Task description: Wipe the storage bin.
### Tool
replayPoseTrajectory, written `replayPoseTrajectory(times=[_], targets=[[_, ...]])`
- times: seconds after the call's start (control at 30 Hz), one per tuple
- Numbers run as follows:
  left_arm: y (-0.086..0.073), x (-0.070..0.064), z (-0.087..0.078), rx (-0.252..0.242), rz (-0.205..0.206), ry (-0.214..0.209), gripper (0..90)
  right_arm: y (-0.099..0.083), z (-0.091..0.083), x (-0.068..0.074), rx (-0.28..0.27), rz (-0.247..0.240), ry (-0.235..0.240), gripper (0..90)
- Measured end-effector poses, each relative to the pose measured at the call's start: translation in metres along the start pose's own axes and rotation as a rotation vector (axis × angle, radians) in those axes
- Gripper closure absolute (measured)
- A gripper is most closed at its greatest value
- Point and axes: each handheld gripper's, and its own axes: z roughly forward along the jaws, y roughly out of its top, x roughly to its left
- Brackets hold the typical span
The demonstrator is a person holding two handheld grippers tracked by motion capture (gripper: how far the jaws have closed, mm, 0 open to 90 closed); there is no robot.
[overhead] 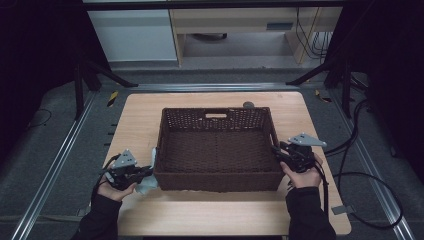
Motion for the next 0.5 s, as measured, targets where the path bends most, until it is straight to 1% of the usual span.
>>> replayPoseTrajectory(times=[0.03,0.1,0.17,0.2,0.27,0.33,0.4,0.5], targets=[[0.004,0.000,-0.006,-0.025,0.004,0.010,84.0,0.001,-0.002,-0.001,-0.009,-0.001,0.002,57.7],[0.009,-0.001,-0.016,-0.067,0.006,0.010,84.0,0.001,-0.005,-0.002,-0.020,0.001,0.008,57.1],[0.014,-0.003,-0.024,-0.086,0.021,0.009,84.0,0.000,-0.005,-0.003,-0.012,-0.005,0.013,57.2],[0.015,-0.005,-0.027,-0.093,0.030,0.004,84.0,-0.001,-0.003,-0.002,0.001,-0.006,0.018,57.4],[0.017,-0.007,-0.028,-0.093,0.040,-0.001,84.0,-0.002,-0.001,-0.002,0.017,-0.011,0.021,58.2],[0.017,-0.009,-0.026,-0.080,0.045,-0.006,84.0,-0.003,0.003,0.000,0.039,-0.017,0.020,61.5],[0.015,-0.009,-0.022,-0.061,0.044,-0.009,84.0,-0.004,0.005,0.001,0.054,-0.020,0.013,65.9],[0.009,-0.009,-0.017,-0.041,0.030,-0.007,84.0,-0.004,0.006,0.003,0.060,-0.009,-0.003,70.7]])
